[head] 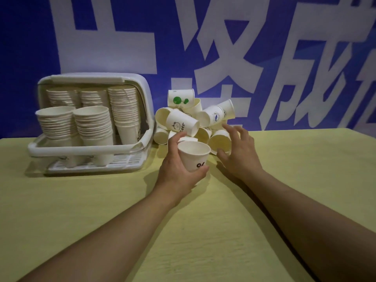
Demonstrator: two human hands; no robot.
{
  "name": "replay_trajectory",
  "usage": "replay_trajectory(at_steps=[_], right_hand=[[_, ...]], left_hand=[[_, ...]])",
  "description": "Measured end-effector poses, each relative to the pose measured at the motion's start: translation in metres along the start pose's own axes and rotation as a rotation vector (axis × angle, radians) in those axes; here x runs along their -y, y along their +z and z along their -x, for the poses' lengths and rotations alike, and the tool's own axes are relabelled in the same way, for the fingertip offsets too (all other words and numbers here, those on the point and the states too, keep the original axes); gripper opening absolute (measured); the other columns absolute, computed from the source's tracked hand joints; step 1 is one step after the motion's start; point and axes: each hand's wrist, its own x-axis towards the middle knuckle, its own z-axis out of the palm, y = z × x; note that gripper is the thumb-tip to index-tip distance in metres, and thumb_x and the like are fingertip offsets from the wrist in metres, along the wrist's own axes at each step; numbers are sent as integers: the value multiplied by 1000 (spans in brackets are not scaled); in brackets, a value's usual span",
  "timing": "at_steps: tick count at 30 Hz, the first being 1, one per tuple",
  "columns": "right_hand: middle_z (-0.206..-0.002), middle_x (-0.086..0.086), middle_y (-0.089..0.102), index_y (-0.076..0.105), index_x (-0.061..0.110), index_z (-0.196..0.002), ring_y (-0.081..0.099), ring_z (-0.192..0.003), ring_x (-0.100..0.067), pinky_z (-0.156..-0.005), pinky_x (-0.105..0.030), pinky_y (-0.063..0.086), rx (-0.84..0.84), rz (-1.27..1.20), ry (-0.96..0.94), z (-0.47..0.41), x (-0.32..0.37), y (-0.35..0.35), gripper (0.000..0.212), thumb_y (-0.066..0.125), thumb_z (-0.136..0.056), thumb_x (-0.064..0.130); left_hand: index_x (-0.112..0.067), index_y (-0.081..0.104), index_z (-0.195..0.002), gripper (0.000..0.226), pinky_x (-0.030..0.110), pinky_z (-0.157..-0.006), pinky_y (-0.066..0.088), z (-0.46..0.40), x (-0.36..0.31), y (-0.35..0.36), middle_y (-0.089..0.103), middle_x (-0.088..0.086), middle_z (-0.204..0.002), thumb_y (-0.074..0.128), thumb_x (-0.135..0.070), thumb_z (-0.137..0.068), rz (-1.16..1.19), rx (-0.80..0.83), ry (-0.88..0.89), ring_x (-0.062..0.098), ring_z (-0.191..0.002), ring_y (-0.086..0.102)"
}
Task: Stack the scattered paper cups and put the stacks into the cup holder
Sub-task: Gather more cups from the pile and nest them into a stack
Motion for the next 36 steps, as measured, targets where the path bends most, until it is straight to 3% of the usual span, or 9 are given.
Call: replay_trajectory(at_steps=[4, 7, 12, 16, 21, 26, 28, 31, 36], right_hand=[[-160, 2, 22, 33, 43, -146, 17, -148, -26, -112, -52, 33, 149, 156, -90, -11, -6, 5, 66, 66, -88, 48], [-151, 0, 37, 52, 32, -131, 38, -135, -26, -104, -46, 43, 171, 157, -54, -19, -5, 9, 51, 63, -88, 56], [-117, 1, 45, 49, 23, -102, 59, -97, -22, -84, -36, 57, -55, -68, 147, -14, 2, 6, 34, 75, -84, 36], [-110, 4, 47, 50, 26, -99, 54, -97, -16, -85, -38, 58, -216, -325, 185, -3, 12, -14, 29, 74, -83, 24], [-118, 3, 56, 55, 37, -99, 61, -105, -17, -61, -21, 57, -261, -762, 152, 23, 31, -35, 17, 61, -93, 23], [-117, 10, 56, 59, 37, -115, 58, -105, -6, -72, -22, 55, -217, -709, -62, 34, 47, -38, 22, 53, -99, 23], [-116, 12, 56, 55, 43, -113, 59, -103, -6, -75, -30, 57, -170, -669, -97, 37, 48, -33, 22, 57, -92, 38], [-116, 13, 53, 48, 40, -112, 59, -104, -11, -82, -41, 58, -150, -553, -108, 36, 47, -30, 45, 72, -76, 53], [-114, 11, 46, 44, 34, -115, 52, -104, -6, -85, -35, 55, -286, -439, -168, 36, 48, -34, 49, 76, -78, 33]], left_hand=[[-51, 23, -140, 94, 26, -86, 45, -1, 0, -3, 46, -15, -130, 87, -31, -73, 32, -36, 1, 15, -113, 55], [-52, 24, -140, 93, 27, -87, 47, -2, 2, -3, 46, -16, -131, 87, -31, -75, 44, -54, 9, 14, -113, 54], [-60, 24, -137, 91, 47, -90, 56, 0, 0, -3, 49, -8, -133, 86, -36, -74, 33, -27, 25, 20, -111, 57], [-63, 22, -137, 89, 49, -93, 53, 2, -2, -3, 50, -10, -136, 82, -39, -76, 0, 17, 61, 22, -113, 56], [-69, 12, -141, 97, 40, -97, 48, 5, -5, -4, 41, -22, -146, 80, -39, -78, -189, 72, 106, 14, -121, 51], [-68, 4, -144, 102, 37, -94, 47, 7, -7, -6, 37, -25, -143, 77, -34, -81, -359, 112, 182, 12, -126, 47], [-66, 4, -145, 102, 41, -99, 46, 8, -8, -6, 35, -25, -146, 78, -34, -82, -384, 129, 185, 12, -131, 44], [-65, 7, -145, 100, 44, -101, 48, 7, -9, -6, 34, -23, -149, 78, -33, -82, -393, 137, 204, 13, -134, 44], [-63, 6, -146, 100, 43, -98, 48, 8, -9, -8, 35, -23, -148, 78, -34, -82, -404, 110, 198, 11, -132, 43]])
